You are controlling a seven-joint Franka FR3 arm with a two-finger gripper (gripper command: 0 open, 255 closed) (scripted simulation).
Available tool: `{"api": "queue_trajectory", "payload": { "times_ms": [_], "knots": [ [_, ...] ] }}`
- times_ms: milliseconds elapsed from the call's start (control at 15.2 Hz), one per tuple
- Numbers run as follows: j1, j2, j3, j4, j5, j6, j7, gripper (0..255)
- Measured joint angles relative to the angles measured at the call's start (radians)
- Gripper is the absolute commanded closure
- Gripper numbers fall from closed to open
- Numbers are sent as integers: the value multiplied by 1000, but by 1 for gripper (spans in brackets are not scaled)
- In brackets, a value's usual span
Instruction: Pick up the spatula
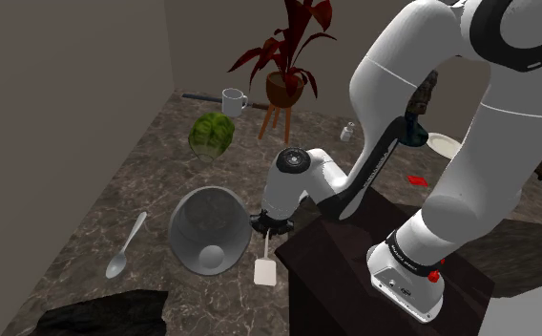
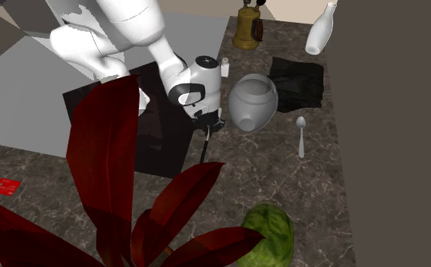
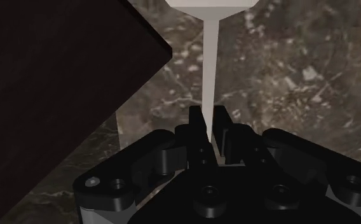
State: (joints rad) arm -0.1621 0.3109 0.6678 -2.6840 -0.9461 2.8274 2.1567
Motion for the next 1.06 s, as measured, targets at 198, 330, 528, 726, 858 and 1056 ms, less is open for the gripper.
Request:
{"api": "queue_trajectory", "payload": {
  "times_ms": [198, 330, 528, 726, 858, 1056],
  "knots": [
    [-44, -39, 58, -19, 77, -6, -60, 255],
    [-97, -86, 135, -40, 177, -13, -132, 255],
    [-194, -157, 261, -62, 347, -25, -265, 255],
    [-297, -264, 426, -93, 605, -33, -452, 255],
    [-306, -352, 488, -103, 840, -51, -622, 255],
    [-220, -438, 445, -100, 1055, -98, -772, 255]
  ]
}}
